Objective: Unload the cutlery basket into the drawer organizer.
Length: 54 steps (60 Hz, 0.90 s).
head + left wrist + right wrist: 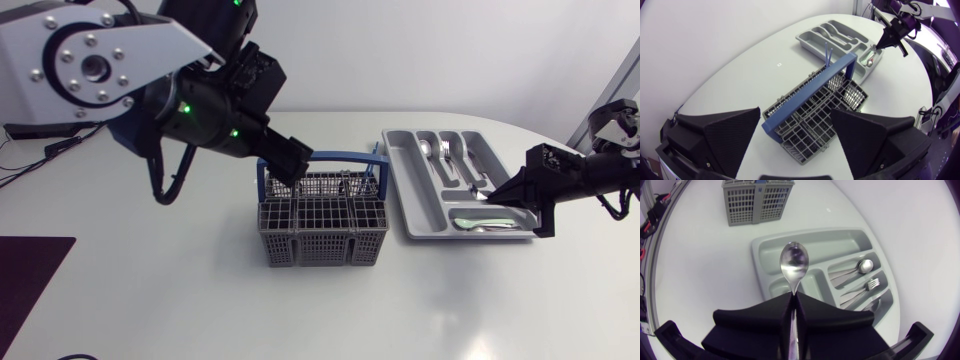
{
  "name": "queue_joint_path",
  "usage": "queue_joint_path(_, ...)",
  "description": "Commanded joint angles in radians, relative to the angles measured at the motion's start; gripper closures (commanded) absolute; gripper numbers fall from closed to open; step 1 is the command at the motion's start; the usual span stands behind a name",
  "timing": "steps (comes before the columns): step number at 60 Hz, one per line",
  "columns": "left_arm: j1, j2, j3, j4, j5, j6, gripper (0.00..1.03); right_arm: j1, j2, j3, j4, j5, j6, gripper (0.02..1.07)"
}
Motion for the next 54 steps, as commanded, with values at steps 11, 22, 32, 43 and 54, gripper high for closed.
queue_joint_path(11,0.015,-0.1,-0.138,-0.008,-0.005,0.086,0.05,-0.005,0.178,0.051,0.039,0.135,-0.148,1.01)
queue_joint_path(22,0.012,-0.12,-0.186,-0.004,-0.005,0.104,0.05,0.006,0.209,0.056,0.077,0.169,-0.167,1.01)
queue_joint_path(32,-0.003,-0.129,-0.216,-0.003,-0.005,0.109,0.05,0.029,0.225,0.028,0.155,0.218,-0.173,0.94)
queue_joint_path(43,-0.009,-0.149,-0.241,-0.003,-0.008,0.119,0.05,0.03,0.208,-0.004,0.206,0.242,-0.157,0.4)
queue_joint_path(54,-0.021,-0.186,-0.273,-0.006,-0.008,0.119,0.05,0.025,0.076,-0.014,0.148,0.184,-0.099,0.28)
